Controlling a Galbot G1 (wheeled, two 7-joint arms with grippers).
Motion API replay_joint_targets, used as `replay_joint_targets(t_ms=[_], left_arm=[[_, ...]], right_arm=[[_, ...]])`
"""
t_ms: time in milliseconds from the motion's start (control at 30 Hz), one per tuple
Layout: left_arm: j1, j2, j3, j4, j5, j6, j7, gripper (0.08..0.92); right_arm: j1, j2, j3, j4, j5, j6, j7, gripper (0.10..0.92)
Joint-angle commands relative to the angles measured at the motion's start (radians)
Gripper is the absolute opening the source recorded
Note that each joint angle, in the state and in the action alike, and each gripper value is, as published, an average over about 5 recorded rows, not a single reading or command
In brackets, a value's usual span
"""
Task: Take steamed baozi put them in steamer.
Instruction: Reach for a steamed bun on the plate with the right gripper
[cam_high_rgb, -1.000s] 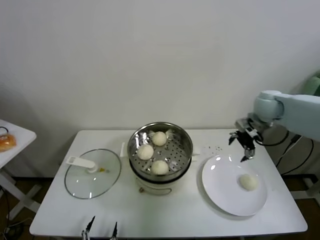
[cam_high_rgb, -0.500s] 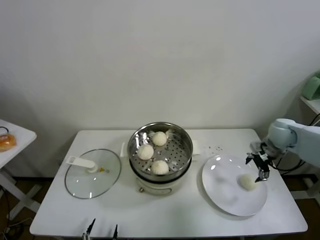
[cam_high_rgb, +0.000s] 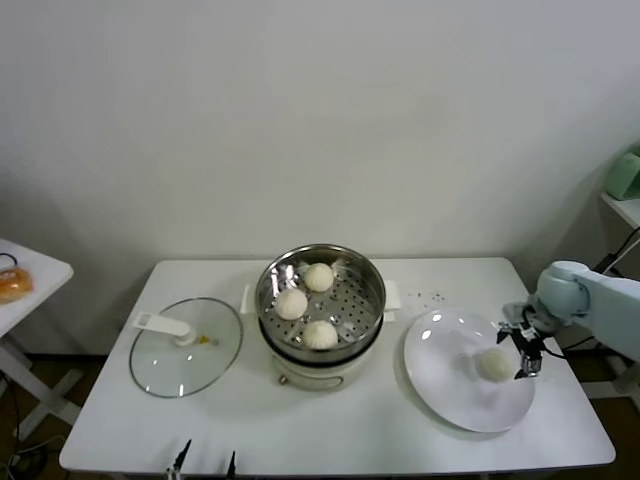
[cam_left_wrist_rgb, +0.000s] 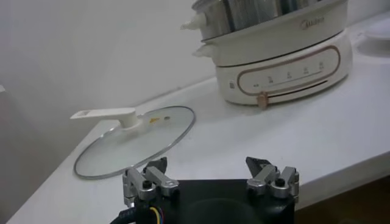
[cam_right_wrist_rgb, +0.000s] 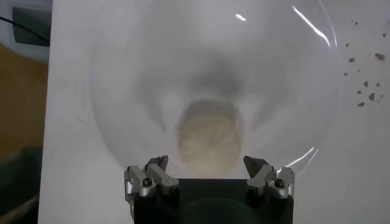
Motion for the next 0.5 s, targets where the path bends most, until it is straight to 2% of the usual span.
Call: replay_joint_targets(t_ms=[33, 500], left_arm=[[-0.001, -0.001, 0.001, 0.000, 0.001, 0.000, 0.000, 0.823], [0.003, 0.001, 0.002, -0.004, -0.001, -0.001, 0.000, 0.823]], right_arm=[[-0.088, 0.022, 0.100, -0.045, -0.032, 0.014, 0.008, 0.823], [-0.063, 0.032, 0.065, -0.023, -0.039, 0.001, -0.003, 0.807]])
